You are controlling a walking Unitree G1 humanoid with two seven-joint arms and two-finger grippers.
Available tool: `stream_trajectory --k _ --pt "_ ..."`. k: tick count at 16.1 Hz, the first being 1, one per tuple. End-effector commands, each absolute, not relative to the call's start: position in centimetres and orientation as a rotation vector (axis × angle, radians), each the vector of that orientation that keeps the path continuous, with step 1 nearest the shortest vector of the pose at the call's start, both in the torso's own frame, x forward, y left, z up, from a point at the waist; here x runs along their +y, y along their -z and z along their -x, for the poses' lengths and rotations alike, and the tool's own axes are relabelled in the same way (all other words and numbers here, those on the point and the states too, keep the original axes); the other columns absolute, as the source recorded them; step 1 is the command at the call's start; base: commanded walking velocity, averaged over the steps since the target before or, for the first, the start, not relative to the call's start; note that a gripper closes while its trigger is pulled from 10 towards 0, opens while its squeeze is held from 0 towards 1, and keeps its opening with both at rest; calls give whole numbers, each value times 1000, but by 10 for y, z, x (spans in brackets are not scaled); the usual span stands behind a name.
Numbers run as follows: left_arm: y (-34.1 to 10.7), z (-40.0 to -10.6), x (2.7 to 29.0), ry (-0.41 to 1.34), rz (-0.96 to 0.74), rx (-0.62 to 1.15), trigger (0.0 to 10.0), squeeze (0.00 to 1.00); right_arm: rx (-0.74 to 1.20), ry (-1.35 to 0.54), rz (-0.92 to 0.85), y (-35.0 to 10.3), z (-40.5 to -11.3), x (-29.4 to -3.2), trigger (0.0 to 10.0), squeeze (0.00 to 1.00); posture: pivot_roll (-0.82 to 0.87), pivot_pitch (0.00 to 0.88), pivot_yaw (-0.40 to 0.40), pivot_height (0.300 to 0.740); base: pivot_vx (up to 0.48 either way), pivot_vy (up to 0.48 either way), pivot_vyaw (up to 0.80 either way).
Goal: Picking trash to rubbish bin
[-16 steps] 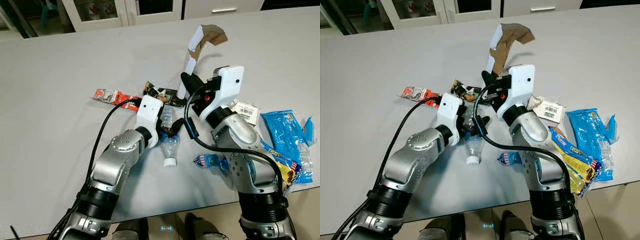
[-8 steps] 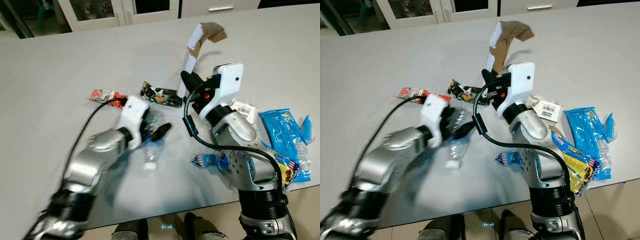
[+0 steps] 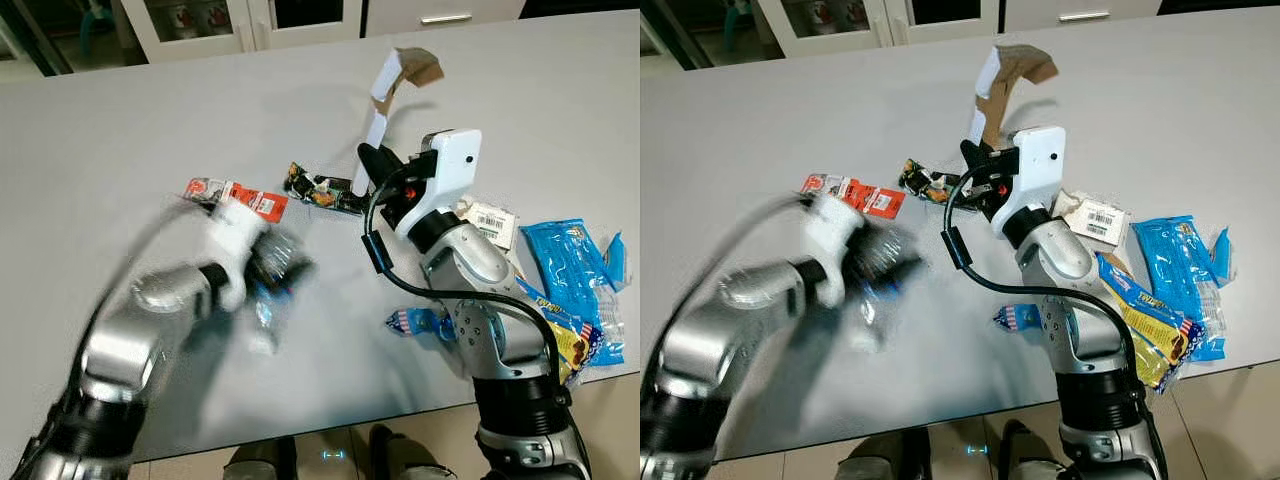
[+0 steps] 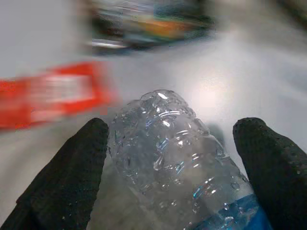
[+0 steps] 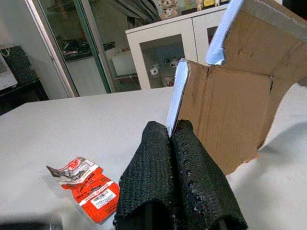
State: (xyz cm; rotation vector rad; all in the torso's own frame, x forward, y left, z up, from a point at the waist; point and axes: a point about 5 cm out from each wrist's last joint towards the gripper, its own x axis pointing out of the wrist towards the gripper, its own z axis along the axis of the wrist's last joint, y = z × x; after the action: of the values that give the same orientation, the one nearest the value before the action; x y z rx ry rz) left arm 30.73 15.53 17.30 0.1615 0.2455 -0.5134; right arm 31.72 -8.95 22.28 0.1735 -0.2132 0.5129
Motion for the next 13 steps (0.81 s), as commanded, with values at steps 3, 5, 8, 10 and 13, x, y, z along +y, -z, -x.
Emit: stream_trajectory --k 3,5,8,10,13 --pt "-208 -316 179 195 -41 98 10000 0 -225 -538 -176 -225 -320 -83 10000 0 -14 214 36 740 0 0 0" --pt "-211 -311 174 177 4 71 10000 0 -224 -550 -179 -225 -321 -81 10000 0 -1 211 27 740 0 0 0" --pt "-204 -305 172 79 87 108 10000 0 -224 -559 -179 -225 -323 -78 10000 0 5 205 25 740 0 0 0" --pt "-208 -302 170 3 140 129 10000 0 -223 -561 -180 -224 -324 -78 10000 0 20 201 26 740 0 0 0" --pt "-216 -301 167 -82 271 111 10000 0 -224 -577 -186 -223 -324 -72 10000 0 39 191 26 740 0 0 0"
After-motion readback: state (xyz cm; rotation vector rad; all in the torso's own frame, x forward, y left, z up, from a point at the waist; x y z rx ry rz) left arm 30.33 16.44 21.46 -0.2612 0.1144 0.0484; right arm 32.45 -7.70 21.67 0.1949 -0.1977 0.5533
